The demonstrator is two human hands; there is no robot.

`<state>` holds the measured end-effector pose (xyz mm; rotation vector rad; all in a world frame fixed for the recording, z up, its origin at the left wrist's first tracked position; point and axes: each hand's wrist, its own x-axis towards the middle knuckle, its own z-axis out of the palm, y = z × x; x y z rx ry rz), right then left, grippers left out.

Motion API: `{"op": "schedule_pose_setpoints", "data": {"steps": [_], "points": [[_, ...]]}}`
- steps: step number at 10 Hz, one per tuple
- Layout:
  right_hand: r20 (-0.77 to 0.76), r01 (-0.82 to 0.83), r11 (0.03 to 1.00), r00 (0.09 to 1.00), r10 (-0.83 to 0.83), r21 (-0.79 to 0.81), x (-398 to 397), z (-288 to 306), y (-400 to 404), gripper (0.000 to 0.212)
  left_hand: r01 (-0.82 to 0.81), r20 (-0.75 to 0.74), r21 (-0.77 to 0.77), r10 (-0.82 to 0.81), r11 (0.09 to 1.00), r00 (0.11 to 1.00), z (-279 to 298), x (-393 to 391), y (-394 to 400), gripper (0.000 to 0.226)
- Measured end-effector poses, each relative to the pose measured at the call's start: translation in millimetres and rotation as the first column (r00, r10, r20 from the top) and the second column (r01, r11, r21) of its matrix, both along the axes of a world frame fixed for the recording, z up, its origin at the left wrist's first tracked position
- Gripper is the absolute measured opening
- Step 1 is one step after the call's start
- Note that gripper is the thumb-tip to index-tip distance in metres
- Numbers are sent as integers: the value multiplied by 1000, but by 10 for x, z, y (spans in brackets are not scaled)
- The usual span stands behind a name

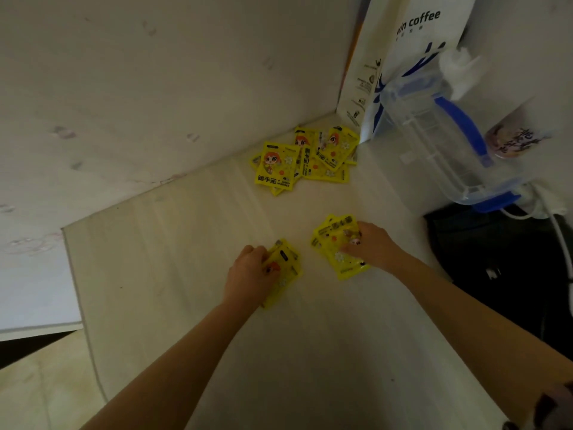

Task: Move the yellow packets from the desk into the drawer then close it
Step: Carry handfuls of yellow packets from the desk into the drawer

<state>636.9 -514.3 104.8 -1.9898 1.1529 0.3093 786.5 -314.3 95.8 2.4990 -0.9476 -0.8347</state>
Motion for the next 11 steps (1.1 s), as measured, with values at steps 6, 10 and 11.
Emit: {"op": "schedule_pose_setpoints", "data": {"steps": [6, 10, 11], "points": [[208, 645, 722, 693, -691, 250, 1368, -99, -1334, 28, -504, -327, -288, 411, 814, 851, 96, 1216, -1833, 16], [267, 661, 732, 684, -679, 166, 1418, -184, -1337, 28, -506, -208, -292, 462, 812, 862, -118, 1197, -1802, 18], [289, 667, 726, 671, -683, 169, 1429, -191, -1323, 38, -552, -252, -287, 494, 783, 832, -99, 1151, -1744, 19]]}}
